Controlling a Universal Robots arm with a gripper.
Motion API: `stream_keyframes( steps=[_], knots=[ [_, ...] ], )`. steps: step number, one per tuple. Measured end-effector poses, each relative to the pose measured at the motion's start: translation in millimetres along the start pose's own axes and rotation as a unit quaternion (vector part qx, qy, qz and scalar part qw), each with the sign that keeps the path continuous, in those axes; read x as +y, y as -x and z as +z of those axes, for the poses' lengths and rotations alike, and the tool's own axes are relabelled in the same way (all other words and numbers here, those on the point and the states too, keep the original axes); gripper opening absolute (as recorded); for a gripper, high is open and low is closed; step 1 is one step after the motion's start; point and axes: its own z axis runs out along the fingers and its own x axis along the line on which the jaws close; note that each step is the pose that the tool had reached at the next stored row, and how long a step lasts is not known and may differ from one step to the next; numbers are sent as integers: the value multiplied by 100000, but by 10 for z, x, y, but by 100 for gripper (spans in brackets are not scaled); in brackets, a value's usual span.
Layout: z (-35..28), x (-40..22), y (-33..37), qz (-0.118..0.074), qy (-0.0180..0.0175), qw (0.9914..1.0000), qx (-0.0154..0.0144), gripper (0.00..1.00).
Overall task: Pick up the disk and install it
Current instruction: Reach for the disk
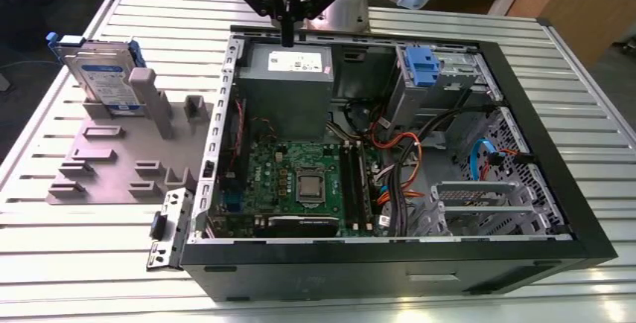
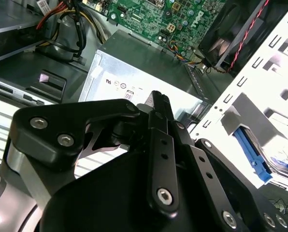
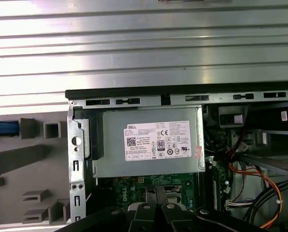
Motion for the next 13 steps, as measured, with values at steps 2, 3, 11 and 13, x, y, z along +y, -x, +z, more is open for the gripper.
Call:
stream_keyframes(
  steps=[2,3,11,13],
  knots=[
    [0,0,-4,2,-1,100000,-1,11],
    [0,-1,-6,0,-2,100000,0,11],
    [-1,-2,-22,5,0,100000,-2,11],
    [-1,-2,-29,2,2,100000,-2,11]
  ],
)
